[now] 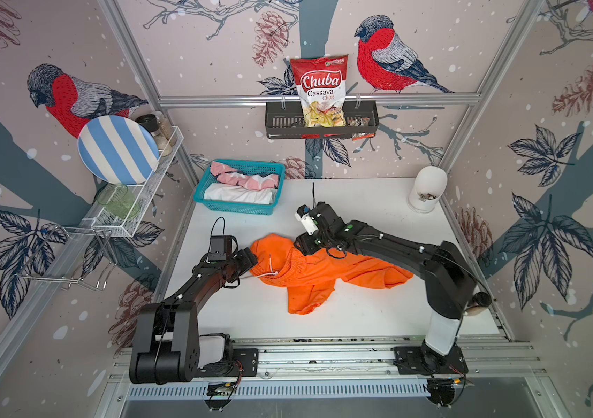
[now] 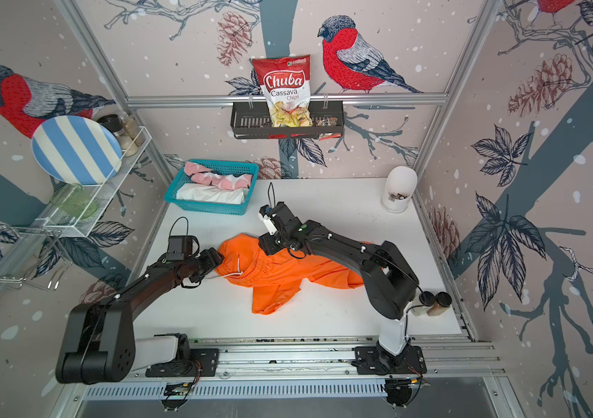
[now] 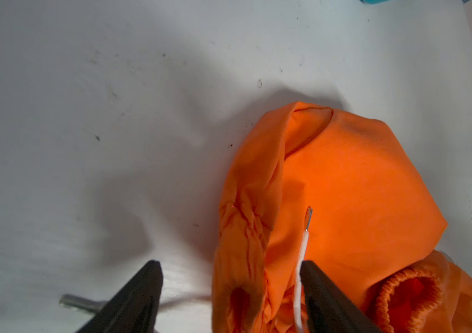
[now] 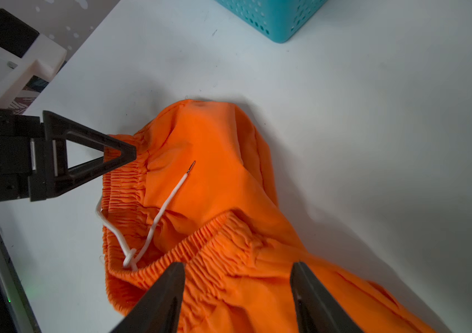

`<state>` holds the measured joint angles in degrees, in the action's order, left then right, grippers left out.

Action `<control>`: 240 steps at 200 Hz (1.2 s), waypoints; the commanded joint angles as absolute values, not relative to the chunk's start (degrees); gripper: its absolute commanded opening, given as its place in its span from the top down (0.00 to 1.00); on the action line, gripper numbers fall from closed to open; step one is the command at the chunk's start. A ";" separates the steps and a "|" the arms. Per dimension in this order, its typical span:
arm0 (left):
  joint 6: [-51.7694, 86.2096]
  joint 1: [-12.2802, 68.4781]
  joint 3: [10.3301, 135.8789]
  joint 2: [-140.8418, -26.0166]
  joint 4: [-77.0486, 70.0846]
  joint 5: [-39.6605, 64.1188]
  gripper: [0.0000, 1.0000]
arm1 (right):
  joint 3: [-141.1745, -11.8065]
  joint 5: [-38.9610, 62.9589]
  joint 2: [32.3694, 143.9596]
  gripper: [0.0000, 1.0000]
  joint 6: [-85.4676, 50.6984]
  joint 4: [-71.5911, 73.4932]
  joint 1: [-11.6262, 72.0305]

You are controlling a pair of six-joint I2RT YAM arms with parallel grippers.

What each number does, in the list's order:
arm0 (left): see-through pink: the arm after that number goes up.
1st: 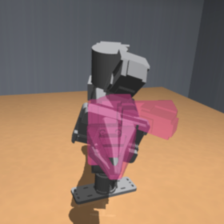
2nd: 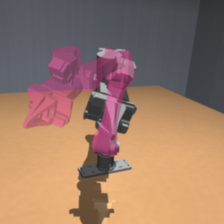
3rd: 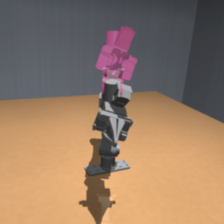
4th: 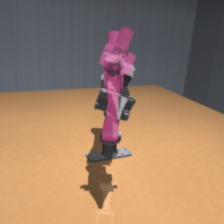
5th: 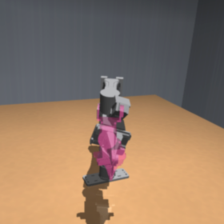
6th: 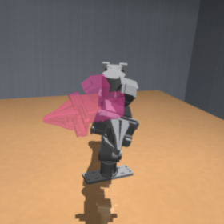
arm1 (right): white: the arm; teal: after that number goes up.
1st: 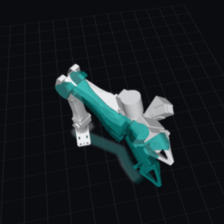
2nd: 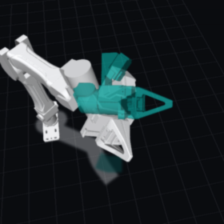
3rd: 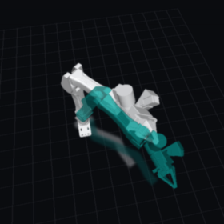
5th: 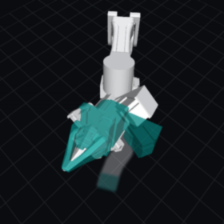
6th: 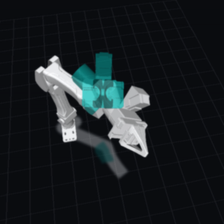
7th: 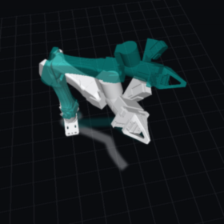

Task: Roll up the shorts
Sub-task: Flatten out the shorts at the center of the board.

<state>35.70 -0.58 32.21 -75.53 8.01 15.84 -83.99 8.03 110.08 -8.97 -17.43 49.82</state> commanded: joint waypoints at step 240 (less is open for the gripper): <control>31.06 -10.99 97.62 -65.40 27.58 7.12 1.00 | -135.65 -0.08 115.34 1.00 -7.21 -18.44 47.38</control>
<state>33.39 -10.31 88.01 -64.88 24.69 12.19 -127.50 -3.68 113.23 -9.10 -23.86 48.05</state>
